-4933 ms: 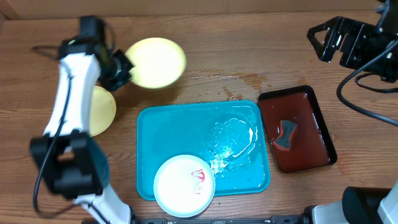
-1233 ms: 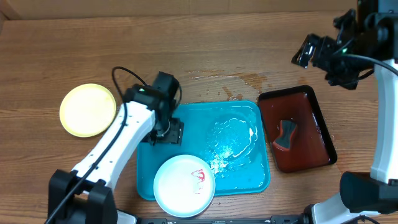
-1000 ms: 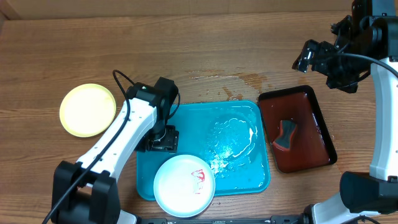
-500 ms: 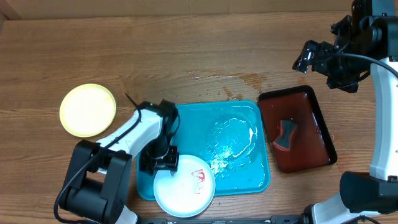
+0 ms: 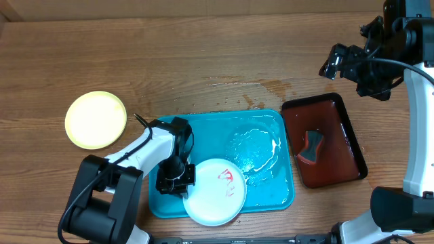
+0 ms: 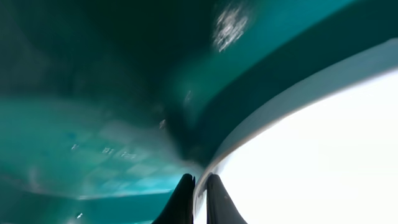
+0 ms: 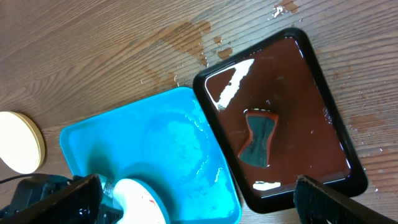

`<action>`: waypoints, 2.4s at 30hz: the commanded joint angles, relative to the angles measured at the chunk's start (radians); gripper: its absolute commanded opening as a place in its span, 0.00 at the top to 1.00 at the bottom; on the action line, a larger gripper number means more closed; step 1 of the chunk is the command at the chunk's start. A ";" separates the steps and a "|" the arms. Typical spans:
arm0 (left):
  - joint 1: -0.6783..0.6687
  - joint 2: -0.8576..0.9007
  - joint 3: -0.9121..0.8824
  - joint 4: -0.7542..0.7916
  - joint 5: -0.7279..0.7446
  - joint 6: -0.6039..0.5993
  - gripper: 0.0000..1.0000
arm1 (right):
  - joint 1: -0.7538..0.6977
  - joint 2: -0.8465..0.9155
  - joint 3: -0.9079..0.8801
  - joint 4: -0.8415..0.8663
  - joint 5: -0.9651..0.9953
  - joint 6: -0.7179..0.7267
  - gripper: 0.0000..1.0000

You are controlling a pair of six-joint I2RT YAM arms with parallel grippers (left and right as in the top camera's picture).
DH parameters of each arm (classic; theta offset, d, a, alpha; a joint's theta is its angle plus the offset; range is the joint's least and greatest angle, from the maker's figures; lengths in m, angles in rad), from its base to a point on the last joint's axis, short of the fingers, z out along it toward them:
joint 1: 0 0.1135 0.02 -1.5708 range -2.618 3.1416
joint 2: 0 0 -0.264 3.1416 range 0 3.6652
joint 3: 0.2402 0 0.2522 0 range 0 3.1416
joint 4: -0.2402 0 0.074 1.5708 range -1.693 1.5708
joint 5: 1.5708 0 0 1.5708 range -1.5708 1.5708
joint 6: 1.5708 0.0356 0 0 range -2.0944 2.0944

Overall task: Clean dirty plates on tray and stack at the side
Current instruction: 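Grasp the rim of the white plate with the left gripper and drag it up, then lower the right gripper onto the sponge on the dark tray and grasp it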

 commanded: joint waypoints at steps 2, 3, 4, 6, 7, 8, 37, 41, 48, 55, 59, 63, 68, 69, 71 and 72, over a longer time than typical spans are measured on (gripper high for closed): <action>0.004 0.023 0.000 0.096 -0.123 -0.150 0.96 | -0.002 -0.003 0.000 0.010 0.006 -0.011 0.00; 0.008 0.023 0.014 0.101 -0.154 -0.188 0.96 | -0.002 -0.003 0.000 0.012 0.006 -0.011 0.00; 0.012 0.023 0.029 0.104 -0.177 -0.209 0.96 | -0.002 -0.003 0.000 0.014 0.006 -0.011 0.00; 0.024 0.023 0.071 0.109 -0.209 -0.213 0.96 | -0.002 -0.003 0.000 0.020 0.006 -0.011 0.00; 0.032 0.023 0.098 0.110 -0.227 -0.212 0.96 | -0.002 -0.003 0.000 0.024 0.006 -0.011 0.00; 0.040 0.023 0.127 0.110 -0.246 -0.212 0.96 | -0.002 -0.003 0.000 0.031 0.007 -0.011 0.00; 0.064 -0.067 -0.002 0.252 0.060 -0.083 0.45 | -0.002 -0.003 0.000 0.047 0.007 -0.018 0.00; 0.064 -0.067 -0.035 0.311 0.069 -0.104 0.96 | -0.002 -0.003 0.000 0.046 0.007 -0.018 0.00; 0.069 -0.067 -0.024 0.380 -0.019 -0.173 0.96 | -0.002 -0.003 0.000 0.046 0.007 -0.018 0.00; 0.108 -0.067 0.035 0.380 -0.072 -0.164 0.96 | -0.002 -0.003 -0.026 0.047 0.009 -0.006 0.04; 0.117 -0.067 0.083 0.394 -0.052 -0.050 0.96 | -0.002 -0.003 -0.126 0.073 0.077 0.066 0.09; 0.117 -0.067 0.131 0.394 -0.020 0.033 0.96 | -0.002 -0.003 -0.297 0.131 0.123 0.148 0.17; 0.117 -0.067 0.138 0.388 -0.018 0.042 0.96 | -0.002 -0.003 -0.512 0.192 0.119 0.198 0.28; 0.117 -0.067 0.138 0.387 -0.018 0.042 0.96 | -0.002 -0.003 -0.553 0.202 0.119 0.201 0.28; 0.117 -0.067 0.138 0.390 -0.019 0.043 0.96 | -0.002 -0.003 -0.619 0.221 0.114 0.201 0.28; 0.117 -0.067 0.138 0.391 -0.019 0.042 0.96 | -0.002 -0.003 -0.651 0.232 0.114 0.201 0.28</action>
